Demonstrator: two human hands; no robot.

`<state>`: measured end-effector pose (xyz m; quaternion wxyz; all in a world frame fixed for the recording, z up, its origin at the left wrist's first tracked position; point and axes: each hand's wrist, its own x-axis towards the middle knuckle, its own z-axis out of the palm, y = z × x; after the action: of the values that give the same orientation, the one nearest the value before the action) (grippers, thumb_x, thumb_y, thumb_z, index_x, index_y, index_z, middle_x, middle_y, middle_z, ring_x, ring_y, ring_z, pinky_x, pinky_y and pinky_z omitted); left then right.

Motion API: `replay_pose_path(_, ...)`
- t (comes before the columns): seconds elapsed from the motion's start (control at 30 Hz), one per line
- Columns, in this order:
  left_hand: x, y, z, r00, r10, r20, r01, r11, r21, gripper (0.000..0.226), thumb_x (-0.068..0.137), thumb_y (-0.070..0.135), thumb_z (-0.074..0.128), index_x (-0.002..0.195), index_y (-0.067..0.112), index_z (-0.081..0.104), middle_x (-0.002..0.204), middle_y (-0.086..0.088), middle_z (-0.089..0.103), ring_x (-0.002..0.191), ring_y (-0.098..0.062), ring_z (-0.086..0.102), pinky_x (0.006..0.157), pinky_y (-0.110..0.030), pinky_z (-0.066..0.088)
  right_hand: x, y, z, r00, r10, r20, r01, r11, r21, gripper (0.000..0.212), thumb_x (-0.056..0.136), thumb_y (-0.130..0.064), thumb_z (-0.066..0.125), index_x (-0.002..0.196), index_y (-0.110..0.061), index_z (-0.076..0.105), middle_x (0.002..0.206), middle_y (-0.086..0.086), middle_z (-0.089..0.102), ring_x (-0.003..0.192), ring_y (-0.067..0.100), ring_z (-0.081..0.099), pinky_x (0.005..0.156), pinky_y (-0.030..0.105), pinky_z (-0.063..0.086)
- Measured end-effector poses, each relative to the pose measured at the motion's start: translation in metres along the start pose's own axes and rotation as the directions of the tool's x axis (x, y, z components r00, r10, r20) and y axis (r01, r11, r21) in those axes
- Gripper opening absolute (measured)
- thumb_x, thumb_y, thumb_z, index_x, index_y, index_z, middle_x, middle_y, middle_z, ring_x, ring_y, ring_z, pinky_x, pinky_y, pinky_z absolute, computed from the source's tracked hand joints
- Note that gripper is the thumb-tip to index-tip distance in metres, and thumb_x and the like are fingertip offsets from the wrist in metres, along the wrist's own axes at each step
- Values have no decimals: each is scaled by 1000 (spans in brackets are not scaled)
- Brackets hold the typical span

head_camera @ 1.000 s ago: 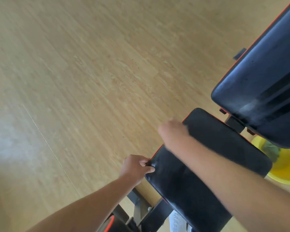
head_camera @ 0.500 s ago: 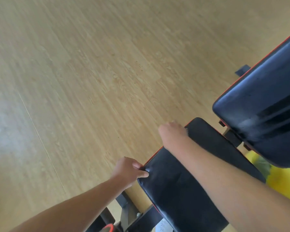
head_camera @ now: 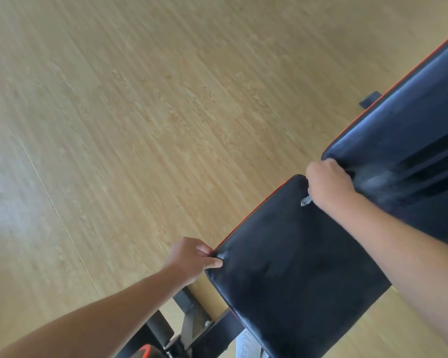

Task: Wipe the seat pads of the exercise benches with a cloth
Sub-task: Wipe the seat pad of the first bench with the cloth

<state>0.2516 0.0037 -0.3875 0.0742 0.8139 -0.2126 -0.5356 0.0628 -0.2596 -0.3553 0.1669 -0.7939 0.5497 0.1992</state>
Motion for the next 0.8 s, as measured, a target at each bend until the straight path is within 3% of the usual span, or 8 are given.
replay_pose_path(0.07,1,0,0,1000,-7,5,7,1000,10,26,65,35,93,85,23,82,80,7,81,78,-4,74,66,-17,51,-38,30,13,999,35,-11,-34,999,23,28,78,0,74,63,-10,51,65,5,46,75,33,47,59,34,38)
replay_pose_path(0.2,2,3,-1,1000,-21,3,21,999,34,25,65,35,93,83,22,82,78,7,81,77,-7,74,66,-19,51,-67,60,17,990,141,-22,-141,990,-15,22,77,0,69,79,-19,59,85,10,68,74,32,58,62,33,50)
replay_pose_path(0.37,2,3,0,1000,-23,3,22,998,57,18,61,38,92,71,30,79,70,15,79,72,-2,74,65,-20,53,-10,-4,3,999,47,-17,-43,984,172,29,75,10,59,59,-9,44,63,9,50,64,34,48,45,27,35)
replay_pose_path(0.43,3,2,0,999,-37,11,37,999,39,17,58,40,92,64,34,76,68,20,78,70,-1,73,66,-21,54,0,-3,4,999,19,-39,-9,971,240,30,77,13,54,67,-14,65,68,9,51,70,38,52,54,31,46)
replay_pose_path(0.47,4,0,0,999,-43,16,42,999,30,17,57,41,91,62,36,76,68,22,77,69,0,73,66,-22,53,-8,4,6,999,0,-50,10,979,203,26,74,14,54,64,-9,48,69,8,49,70,37,51,55,31,43)
replay_pose_path(0.57,5,0,-1,998,-39,45,39,999,14,21,49,49,89,65,48,76,68,23,77,66,3,73,66,-22,54,-66,54,30,992,10,-129,-8,1000,18,40,60,19,61,67,-16,43,70,-2,36,62,26,43,48,27,27)
replay_pose_path(0.7,9,-3,-3,997,-47,53,47,999,-14,28,47,50,91,70,52,75,70,21,78,69,-2,75,76,-30,62,-119,126,55,961,273,-52,-271,962,38,30,72,14,65,88,-10,74,70,7,43,58,33,49,58,37,50)
replay_pose_path(0.8,10,-4,-2,998,-37,55,37,999,-3,29,49,51,91,73,52,75,71,20,79,67,0,75,78,-33,63,-91,95,46,948,309,-77,-299,946,124,25,76,6,68,94,-9,76,80,11,51,68,35,52,63,30,36)
